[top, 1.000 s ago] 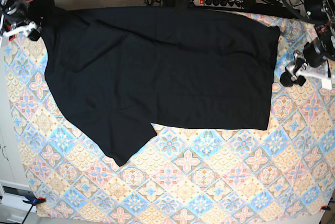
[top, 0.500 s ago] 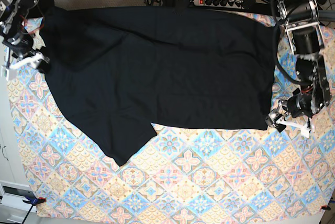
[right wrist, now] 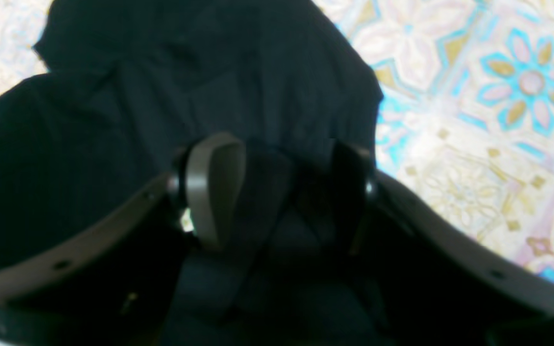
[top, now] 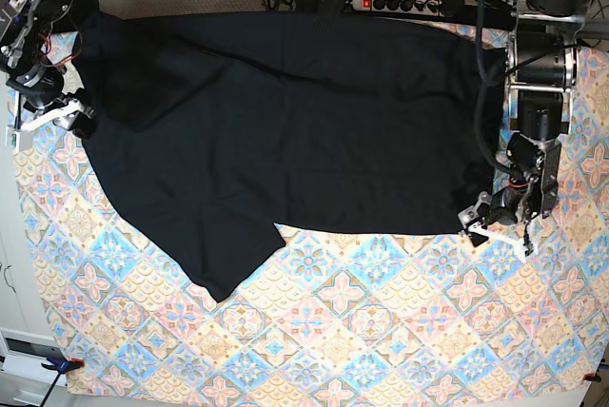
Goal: Fold the T-shirt properly
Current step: 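Carry the held edge over onto the opposite half with both grippers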
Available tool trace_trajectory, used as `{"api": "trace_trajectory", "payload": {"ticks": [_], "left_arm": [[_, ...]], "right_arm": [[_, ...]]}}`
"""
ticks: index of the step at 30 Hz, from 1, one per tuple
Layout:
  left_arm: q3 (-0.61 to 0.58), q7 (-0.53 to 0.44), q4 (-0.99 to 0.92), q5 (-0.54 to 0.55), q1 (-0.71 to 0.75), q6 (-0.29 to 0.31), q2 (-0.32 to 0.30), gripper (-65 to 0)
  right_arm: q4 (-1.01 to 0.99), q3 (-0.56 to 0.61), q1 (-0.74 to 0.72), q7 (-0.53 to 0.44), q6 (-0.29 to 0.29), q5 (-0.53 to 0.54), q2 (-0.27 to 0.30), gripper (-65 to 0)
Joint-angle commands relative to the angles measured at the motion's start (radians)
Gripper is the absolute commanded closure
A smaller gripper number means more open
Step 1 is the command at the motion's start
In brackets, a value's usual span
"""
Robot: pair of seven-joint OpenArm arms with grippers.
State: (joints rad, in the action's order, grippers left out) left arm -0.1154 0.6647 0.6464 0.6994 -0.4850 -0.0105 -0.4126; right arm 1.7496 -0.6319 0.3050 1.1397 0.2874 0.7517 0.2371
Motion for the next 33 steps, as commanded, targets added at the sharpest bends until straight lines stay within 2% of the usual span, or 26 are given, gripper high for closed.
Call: {"api": "trace_trajectory", "payload": {"ticks": [1,4,8,11,13,15,16,19,22,24,29,33], "left_arm": [[-0.005,0.017,0.003,0.018,-0.021,0.010,0.005,-49.8],[-0.030,0.017,0.002,0.016,-0.021,0.047,0.031,-46.1],[-0.050,0.020,0.002,0.016,-0.017,0.100,0.065,-36.5],[-0.050,0.022,0.005,0.021,-0.008,0.126,0.073,-23.2],[-0.045,0.022,0.016,0.022,0.010,0.136,0.073,-12.0],[-0.043,0.022,0.049,0.024,0.026,0.142,0.073,-2.3],[-0.043,0.022,0.077,0.024,0.047,0.142,0.070,0.0],[-0.043,0.022,0.164,0.024,0.093,0.142,0.065,-0.1],[-0.043,0.023,0.223,0.024,0.134,0.142,0.037,-0.2],[-0.042,0.023,0.260,0.024,0.165,0.142,0.033,-0.2],[-0.042,0.023,0.356,0.026,0.234,0.142,0.004,-0.2],[-0.042,0.023,0.454,0.027,0.292,0.142,-0.024,-0.2]], "right_arm": [[0.019,-0.006,-0.007,-0.016,0.005,0.016,0.018,-31.9],[0.019,-0.006,-0.007,-0.016,0.005,0.016,0.018,-31.9],[0.019,-0.006,-0.007,-0.014,0.005,0.016,0.018,-31.9],[0.019,-0.006,-0.007,-0.014,0.005,0.016,0.025,-31.9],[0.019,-0.006,-0.007,-0.016,0.005,0.016,0.026,-31.9],[0.013,-0.001,-0.007,-0.016,0.005,0.016,0.055,-32.0],[0.010,0.005,-0.007,-0.016,0.005,0.016,0.074,-32.1],[-0.001,0.073,-0.050,-0.016,0.005,-0.050,0.129,-32.2],[-0.004,0.198,-0.132,-0.016,0.008,-0.185,0.172,-32.5],[-0.020,0.300,-0.186,-0.016,0.008,-0.268,0.196,-34.9],[-0.165,0.507,-0.327,-0.019,0.008,-0.386,0.206,-43.1],[-0.317,0.608,-0.442,-0.048,0.008,-0.398,0.216,-44.4]]}}
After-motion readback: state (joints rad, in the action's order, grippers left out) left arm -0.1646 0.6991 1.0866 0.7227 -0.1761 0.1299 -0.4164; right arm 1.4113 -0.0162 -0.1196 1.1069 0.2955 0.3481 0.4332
